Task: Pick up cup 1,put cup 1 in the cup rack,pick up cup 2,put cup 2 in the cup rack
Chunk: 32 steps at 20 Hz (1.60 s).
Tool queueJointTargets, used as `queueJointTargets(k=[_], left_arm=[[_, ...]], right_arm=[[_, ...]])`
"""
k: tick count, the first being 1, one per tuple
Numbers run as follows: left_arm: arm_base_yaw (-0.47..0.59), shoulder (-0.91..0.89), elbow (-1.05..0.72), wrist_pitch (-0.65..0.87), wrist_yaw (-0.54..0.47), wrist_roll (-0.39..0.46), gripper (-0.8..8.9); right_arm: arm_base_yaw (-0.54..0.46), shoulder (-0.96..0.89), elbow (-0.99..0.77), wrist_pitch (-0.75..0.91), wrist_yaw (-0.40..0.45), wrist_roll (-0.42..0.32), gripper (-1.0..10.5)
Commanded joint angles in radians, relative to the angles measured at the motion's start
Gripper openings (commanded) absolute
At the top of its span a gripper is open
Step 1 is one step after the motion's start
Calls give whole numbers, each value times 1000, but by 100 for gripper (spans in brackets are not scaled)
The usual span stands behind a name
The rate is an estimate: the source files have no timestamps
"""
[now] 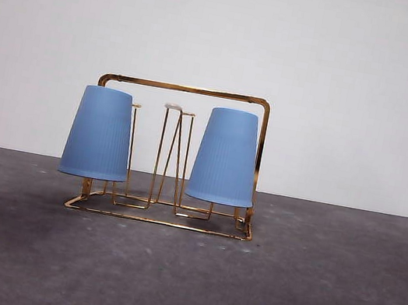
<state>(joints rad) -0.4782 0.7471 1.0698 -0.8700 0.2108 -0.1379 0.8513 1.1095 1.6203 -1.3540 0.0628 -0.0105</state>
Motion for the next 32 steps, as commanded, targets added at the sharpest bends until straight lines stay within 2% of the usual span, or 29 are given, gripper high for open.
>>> queueJointTargets(k=[1, 3, 4, 6, 8, 9, 11, 13, 16, 22, 26, 29, 32], left_arm=[[2, 13, 2, 22, -60, 104, -1], [2, 24, 2, 109, -203, 114, -1], [2, 28, 2, 164, -258, 147, -1], [29, 13, -1, 283, -322, 279, -1], [113, -23, -6, 399, -268, 413, -1], [169, -51, -15, 438, -206, 443, -1], [293, -110, -41, 473, -122, 453, -1], [406, -171, -101, 506, -132, 462, -1], [513, -283, -287, 605, -132, 452, -1], [539, -528, -772, 852, -133, 332, -1], [539, -645, -959, 863, -164, 272, -1], [539, -697, -1028, 855, -207, 231, -1], [540, -742, -1063, 760, -215, 192, -1]], right_arm=[[0, 0, -4, -24, 1, 10, 2], [0, 0, -4, -24, 2, 10, 2], [0, 0, -4, -24, 1, 10, 2], [0, 0, -4, -24, 1, 10, 2], [0, 0, -4, -24, 1, 10, 2], [0, 0, -4, -24, 1, 10, 2], [0, 0, -4, -24, 2, 10, 2], [0, 0, -4, -24, 2, 10, 2], [0, 0, -4, -24, 1, 10, 2], [0, 0, -4, -24, 1, 10, 2], [0, 0, -4, -24, 2, 10, 2], [0, 0, -4, -24, 2, 10, 2], [0, 0, -4, -24, 1, 10, 2]])
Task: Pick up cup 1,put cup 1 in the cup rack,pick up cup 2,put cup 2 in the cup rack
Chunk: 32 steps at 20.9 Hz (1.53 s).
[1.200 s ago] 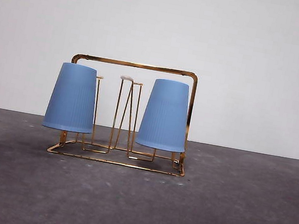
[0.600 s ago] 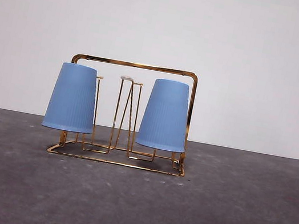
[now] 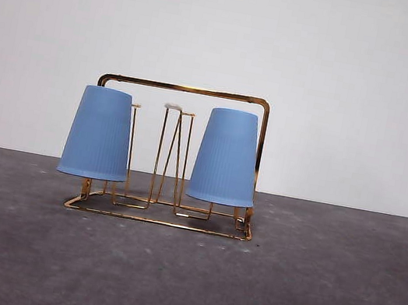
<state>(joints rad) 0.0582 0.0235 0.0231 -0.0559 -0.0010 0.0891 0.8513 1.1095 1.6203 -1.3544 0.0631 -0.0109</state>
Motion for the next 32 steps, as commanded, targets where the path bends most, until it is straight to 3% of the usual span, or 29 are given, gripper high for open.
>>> queueJointTargets(k=[1, 6, 23, 26, 29, 32], left_arm=[[4, -20, -16, -106, -5, -44, -1], [5, -19, -16, -111, 42, -74, -1], [5, -7, -16, -111, 42, -74, -1], [5, -7, -16, -110, 42, -74, -1], [5, -7, -16, -110, 42, -74, -1], [5, -7, -16, -110, 42, -74, -1]], right_arm=[[0, 0, -4, -23, 1, 10, 2], [0, 0, -4, -23, 2, 10, 2], [-23, -8, -4, -22, 28, -3, 2], [-154, -43, -4, 77, 15, -91, 2], [-348, -122, -23, 318, -211, -25, 2], [-544, -209, -60, 415, -248, -21, 2]])
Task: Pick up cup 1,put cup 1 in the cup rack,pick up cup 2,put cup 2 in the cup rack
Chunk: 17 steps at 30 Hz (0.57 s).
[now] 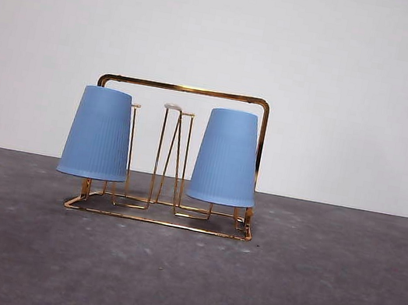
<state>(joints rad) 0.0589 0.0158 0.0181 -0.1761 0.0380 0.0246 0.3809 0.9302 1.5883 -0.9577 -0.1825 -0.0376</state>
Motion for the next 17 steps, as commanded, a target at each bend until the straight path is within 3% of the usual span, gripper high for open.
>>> queueJointTargets(k=[1, 3, 7, 17], left_arm=[[4, 0, -11, 10, 3, -10, -1], [4, 0, -11, 10, 3, -10, -1], [4, 0, -11, 10, 3, -10, -1], [4, 0, -11, 10, 3, -10, -1]], right_arm=[[-127, -60, -53, 41, -2, -23, 2], [-212, -136, -133, 111, -2, -79, 2], [-284, -266, -306, 266, -2, -124, 2], [-318, -538, -840, 618, -1, -120, 2]])
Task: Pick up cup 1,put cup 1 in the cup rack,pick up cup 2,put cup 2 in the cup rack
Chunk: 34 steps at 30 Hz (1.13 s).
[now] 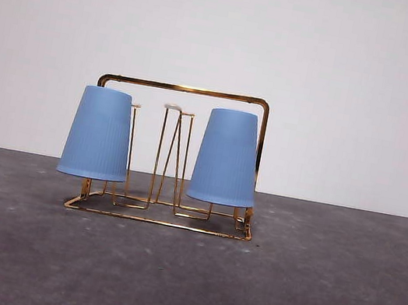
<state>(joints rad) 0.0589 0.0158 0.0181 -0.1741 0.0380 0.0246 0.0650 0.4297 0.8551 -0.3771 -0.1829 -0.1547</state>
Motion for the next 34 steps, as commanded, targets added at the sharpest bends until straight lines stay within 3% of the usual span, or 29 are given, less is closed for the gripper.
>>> queueJointTargets(k=[1, 9, 14, 25, 34], left_arm=[[4, 0, -11, 8, 3, -10, -1], [4, 0, -10, 8, 3, -10, -1], [4, 0, -11, 8, 3, -10, -1], [4, 0, -11, 8, 3, -10, -1], [4, 4, -11, 9, 3, -10, -1]], right_arm=[[-2, -60, -160, 56, 0, -2, 2], [-2, -229, -524, 235, 10, 69, 2], [-2, -316, -661, 274, 31, 93, 2], [-2, -422, -837, 282, 71, 142, 2], [-1, -422, -841, 201, 87, 156, 2]])
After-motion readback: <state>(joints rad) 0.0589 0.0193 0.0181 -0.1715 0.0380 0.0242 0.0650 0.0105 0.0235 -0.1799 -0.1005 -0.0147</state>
